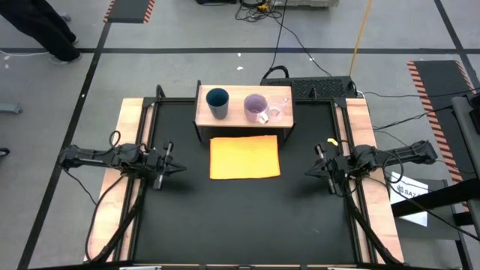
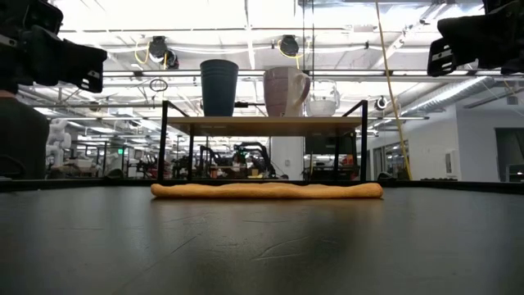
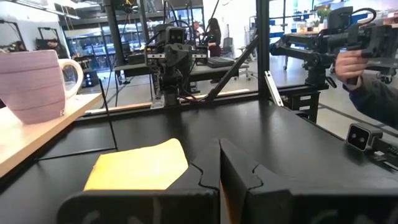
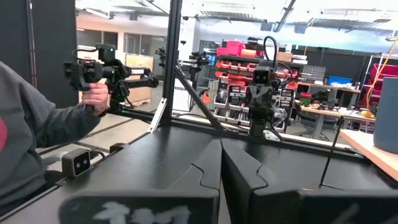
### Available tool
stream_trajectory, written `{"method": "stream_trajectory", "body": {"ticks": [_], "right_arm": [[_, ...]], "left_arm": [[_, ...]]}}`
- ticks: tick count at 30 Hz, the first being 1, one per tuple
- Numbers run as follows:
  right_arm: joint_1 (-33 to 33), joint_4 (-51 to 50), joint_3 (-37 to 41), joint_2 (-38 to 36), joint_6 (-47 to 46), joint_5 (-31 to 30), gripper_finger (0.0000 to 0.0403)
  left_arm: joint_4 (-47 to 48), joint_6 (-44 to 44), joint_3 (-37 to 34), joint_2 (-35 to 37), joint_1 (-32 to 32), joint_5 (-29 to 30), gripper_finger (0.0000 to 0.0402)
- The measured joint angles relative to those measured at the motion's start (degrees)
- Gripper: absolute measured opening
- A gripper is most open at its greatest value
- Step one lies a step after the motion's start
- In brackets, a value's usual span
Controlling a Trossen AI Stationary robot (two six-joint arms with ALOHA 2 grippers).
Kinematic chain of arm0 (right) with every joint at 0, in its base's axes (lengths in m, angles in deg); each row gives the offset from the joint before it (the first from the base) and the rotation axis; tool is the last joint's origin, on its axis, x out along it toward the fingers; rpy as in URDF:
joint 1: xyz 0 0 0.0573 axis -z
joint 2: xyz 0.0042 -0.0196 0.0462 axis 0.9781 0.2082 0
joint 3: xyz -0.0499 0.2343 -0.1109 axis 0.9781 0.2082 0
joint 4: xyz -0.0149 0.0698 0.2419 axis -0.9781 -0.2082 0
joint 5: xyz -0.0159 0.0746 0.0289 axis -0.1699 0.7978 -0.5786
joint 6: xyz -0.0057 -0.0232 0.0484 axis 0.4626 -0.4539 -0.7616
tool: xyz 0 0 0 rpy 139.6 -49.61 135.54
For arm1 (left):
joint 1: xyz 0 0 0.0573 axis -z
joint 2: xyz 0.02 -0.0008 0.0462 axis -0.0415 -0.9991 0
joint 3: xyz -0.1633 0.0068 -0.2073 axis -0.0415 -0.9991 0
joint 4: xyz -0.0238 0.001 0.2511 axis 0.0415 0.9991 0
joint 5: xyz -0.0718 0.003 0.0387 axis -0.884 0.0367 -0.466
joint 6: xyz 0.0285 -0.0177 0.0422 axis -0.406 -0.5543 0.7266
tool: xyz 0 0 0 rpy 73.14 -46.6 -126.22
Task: Stack small to large cups/mugs on shelf
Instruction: Return to Home Position
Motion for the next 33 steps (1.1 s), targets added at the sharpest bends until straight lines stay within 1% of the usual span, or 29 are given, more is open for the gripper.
{"method": "stream_trajectory", "body": {"ticks": [8, 14, 21, 26, 33], "right_arm": [[0.0, -0.4, 0.0, 0.0, -0.29, 0.01, 0.0], [0.02, -1.79, 0.0, 0.0, -0.2, 0.0, 0.0], [0.02, -4.48, 0.0, 0.0, -0.45, 0.0, 0.0], [0.02, -7.46, 0.0, 0.02, -3.78, 0.02, 0.0], [0.02, -6.86, 0.0, 0.0, -4.95, 0.02, 0.0]], "left_arm": [[0.02, -0.32, 0.02, -0.01, -0.02, 0.02, 0.0002], [0.02, -0.77, 0.02, -0.01, -0.02, 0.02, 0.0019], [0.04, -0.81, 0.02, -0.01, -0.02, 0.02, 0.0011], [0.04, -0.96, 0.02, -0.01, -0.02, 0.02, 0.0011], [0.04, -0.96, 0.04, -0.01, -0.01, 0.04, 0.0012]]}}
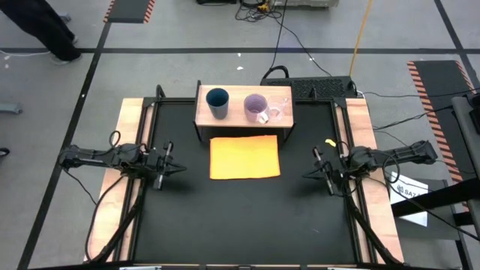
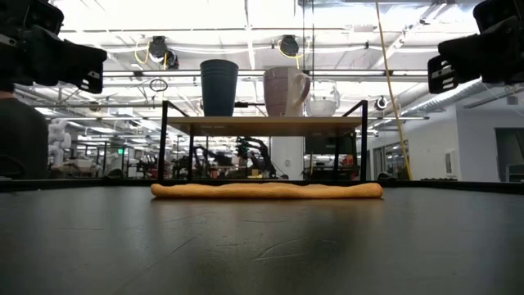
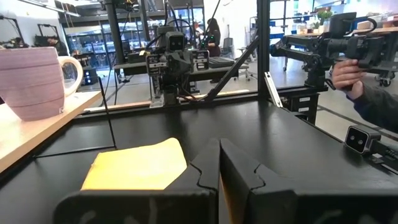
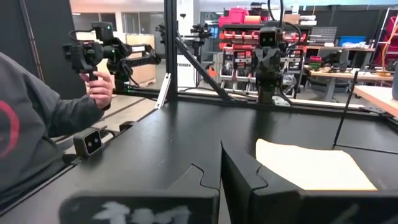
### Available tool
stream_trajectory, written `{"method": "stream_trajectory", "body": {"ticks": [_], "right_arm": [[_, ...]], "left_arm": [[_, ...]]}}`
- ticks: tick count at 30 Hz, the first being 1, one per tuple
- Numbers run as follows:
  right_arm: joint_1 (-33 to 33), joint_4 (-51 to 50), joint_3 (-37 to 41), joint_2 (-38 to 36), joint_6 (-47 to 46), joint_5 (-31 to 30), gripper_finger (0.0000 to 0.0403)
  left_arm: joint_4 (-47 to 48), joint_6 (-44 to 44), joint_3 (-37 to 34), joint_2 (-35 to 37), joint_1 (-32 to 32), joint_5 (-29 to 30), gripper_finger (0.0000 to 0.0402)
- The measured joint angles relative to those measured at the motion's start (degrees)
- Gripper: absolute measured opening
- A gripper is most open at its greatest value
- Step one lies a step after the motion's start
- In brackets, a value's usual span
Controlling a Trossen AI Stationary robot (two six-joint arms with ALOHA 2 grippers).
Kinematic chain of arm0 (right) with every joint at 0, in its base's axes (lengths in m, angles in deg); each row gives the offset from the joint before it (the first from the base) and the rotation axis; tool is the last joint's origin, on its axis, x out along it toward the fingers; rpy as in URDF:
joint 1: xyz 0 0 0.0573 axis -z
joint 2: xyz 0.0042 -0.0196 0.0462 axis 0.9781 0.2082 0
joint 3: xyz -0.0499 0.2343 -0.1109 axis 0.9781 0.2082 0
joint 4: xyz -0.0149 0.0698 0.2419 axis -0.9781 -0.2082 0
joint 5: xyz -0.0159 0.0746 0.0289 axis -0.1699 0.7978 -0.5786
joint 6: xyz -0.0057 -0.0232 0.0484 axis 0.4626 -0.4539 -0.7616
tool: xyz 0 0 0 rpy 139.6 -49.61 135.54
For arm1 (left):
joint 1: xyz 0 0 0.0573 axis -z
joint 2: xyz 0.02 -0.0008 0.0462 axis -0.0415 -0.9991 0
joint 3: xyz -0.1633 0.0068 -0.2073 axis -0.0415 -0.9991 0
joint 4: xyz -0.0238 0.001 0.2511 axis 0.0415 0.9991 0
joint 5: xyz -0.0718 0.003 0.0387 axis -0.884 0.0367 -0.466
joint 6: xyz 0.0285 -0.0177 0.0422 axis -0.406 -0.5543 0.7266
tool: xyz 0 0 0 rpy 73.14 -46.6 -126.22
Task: Stack small to large cups/mugs on shelf
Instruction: Return to Home Position
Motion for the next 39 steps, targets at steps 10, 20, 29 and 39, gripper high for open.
{"method": "stream_trajectory", "body": {"ticks": [10, 20, 29, 39], "right_arm": [[0.0, 0.02, 0.0, 0.0, 0.32, -0.02, 0.0], [0.0, 0.02, 0.0, 0.0, 0.4, 0.0, 0.0], [0.0, 0.02, 0.0, 0.0, 0.4, -0.02, 0.0], [0.0, 0.02, 0.0, 0.0, 0.42, -0.02, 0.0]], "left_arm": [[0.0, 0.02, 0.0, 0.0, -0.01, 0.01, 0.0012], [0.0, 0.04, 0.0, 0.0, 0.01, 0.02, 0.0012], [0.0, 3.08, 0.0, 0.0, 0.01, 0.04, 0.0012], [-0.02, 4.13, 0.0, 0.0, -0.01, 0.04, 0.0012]]}}
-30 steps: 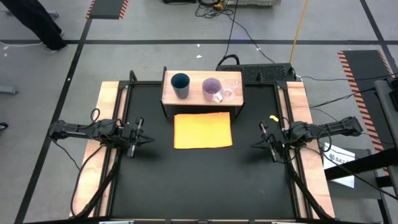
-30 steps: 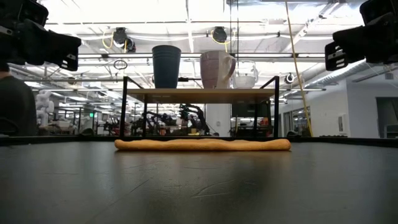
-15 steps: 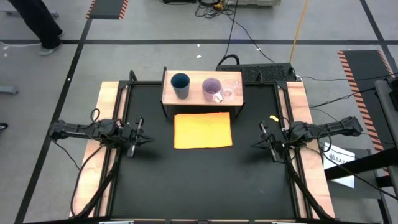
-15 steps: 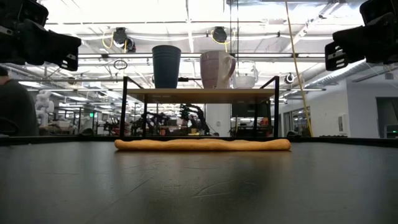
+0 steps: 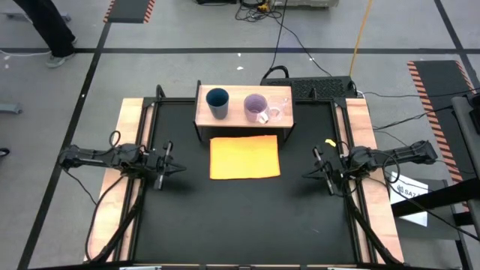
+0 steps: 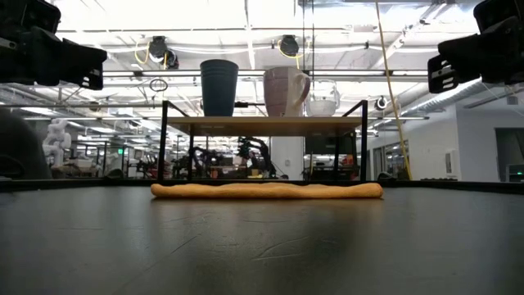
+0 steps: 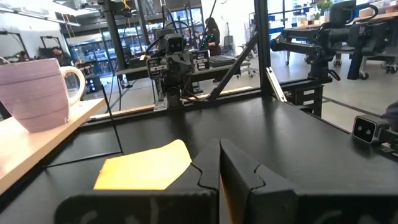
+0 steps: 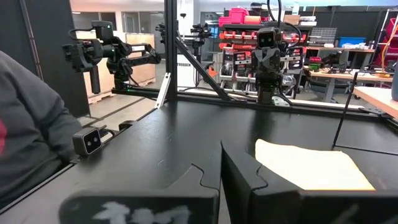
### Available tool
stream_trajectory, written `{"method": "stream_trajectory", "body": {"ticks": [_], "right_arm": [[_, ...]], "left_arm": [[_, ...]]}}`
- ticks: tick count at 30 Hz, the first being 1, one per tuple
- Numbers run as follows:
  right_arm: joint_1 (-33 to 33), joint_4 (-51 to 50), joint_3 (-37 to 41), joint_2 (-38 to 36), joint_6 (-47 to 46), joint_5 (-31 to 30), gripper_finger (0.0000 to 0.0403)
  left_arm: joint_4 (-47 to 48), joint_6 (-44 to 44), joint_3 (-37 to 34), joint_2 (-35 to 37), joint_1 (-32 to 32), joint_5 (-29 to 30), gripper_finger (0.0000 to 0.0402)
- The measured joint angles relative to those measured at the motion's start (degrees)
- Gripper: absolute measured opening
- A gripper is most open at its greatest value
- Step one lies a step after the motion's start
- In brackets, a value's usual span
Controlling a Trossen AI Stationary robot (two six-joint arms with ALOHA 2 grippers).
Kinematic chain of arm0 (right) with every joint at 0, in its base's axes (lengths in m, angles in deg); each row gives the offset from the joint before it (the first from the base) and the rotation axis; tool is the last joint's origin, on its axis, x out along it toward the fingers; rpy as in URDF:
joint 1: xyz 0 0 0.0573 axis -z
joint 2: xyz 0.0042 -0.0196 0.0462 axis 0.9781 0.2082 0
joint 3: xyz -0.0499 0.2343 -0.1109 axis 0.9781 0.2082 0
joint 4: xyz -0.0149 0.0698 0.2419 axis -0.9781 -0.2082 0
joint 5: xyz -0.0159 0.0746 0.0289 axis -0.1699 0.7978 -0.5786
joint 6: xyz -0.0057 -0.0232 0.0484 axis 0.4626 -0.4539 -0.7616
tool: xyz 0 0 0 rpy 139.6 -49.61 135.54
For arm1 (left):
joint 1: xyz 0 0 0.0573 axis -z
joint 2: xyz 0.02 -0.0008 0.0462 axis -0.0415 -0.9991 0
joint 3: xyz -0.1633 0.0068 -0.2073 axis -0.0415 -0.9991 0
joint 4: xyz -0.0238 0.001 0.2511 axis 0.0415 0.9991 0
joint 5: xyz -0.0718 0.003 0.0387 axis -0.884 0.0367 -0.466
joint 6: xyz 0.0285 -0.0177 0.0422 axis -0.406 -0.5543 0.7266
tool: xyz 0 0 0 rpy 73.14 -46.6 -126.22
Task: Stack small to large cups/mugs on shelf
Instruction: Return to Home Position
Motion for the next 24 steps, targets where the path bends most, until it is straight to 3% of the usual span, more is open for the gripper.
{"method": "stream_trajectory", "body": {"ticks": [24], "right_arm": [[0.0, 0.0, 0.0, 0.0, -0.01, 0.0, 0.0]], "left_arm": [[-0.05, 0.04, 0.0, -0.01, 0.0, 0.0, 0.0012]]}}
